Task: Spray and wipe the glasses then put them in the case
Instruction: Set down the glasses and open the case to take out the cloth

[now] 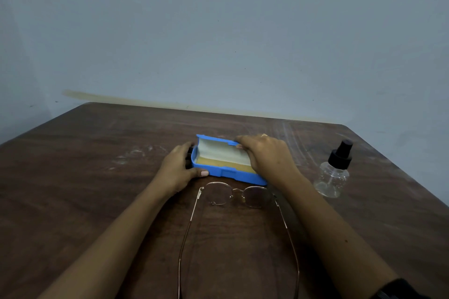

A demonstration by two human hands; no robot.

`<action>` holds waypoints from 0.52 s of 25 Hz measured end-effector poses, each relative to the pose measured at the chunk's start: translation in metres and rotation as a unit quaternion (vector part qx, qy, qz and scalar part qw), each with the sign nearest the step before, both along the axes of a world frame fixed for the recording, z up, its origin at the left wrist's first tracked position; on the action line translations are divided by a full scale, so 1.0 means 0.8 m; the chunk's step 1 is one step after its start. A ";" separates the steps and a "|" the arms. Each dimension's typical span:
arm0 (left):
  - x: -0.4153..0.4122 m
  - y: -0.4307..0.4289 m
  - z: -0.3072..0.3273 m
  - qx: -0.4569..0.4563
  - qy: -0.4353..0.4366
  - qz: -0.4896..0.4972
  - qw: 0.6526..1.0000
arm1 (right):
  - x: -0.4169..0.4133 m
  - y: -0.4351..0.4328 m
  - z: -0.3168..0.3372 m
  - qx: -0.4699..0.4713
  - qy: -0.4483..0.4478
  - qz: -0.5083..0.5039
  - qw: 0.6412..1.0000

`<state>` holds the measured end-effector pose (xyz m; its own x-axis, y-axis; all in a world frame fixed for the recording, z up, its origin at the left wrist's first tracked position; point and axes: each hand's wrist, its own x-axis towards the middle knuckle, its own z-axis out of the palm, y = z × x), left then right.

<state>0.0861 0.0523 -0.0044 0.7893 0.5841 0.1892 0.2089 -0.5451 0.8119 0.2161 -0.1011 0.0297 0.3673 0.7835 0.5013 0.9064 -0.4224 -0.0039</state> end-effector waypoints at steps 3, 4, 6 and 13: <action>0.001 0.003 -0.001 -0.024 -0.004 -0.002 1.000 | 0.000 0.002 0.000 0.013 0.024 -0.023 0.999; 0.001 0.002 0.000 -0.028 -0.005 -0.015 0.999 | -0.001 0.001 -0.001 0.019 0.037 -0.021 0.999; 0.003 0.005 -0.001 -0.009 0.008 -0.045 0.999 | -0.006 -0.001 0.001 0.030 0.056 -0.018 0.998; 0.007 0.006 0.003 0.062 0.062 -0.038 0.995 | 0.003 0.015 0.003 0.078 0.136 -0.039 0.987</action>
<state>0.0919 0.0570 -0.0022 0.8516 0.5008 0.1547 0.2577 -0.6571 0.7084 0.2185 -0.0888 0.0323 0.5606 0.6685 0.4888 0.8279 -0.4657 -0.3125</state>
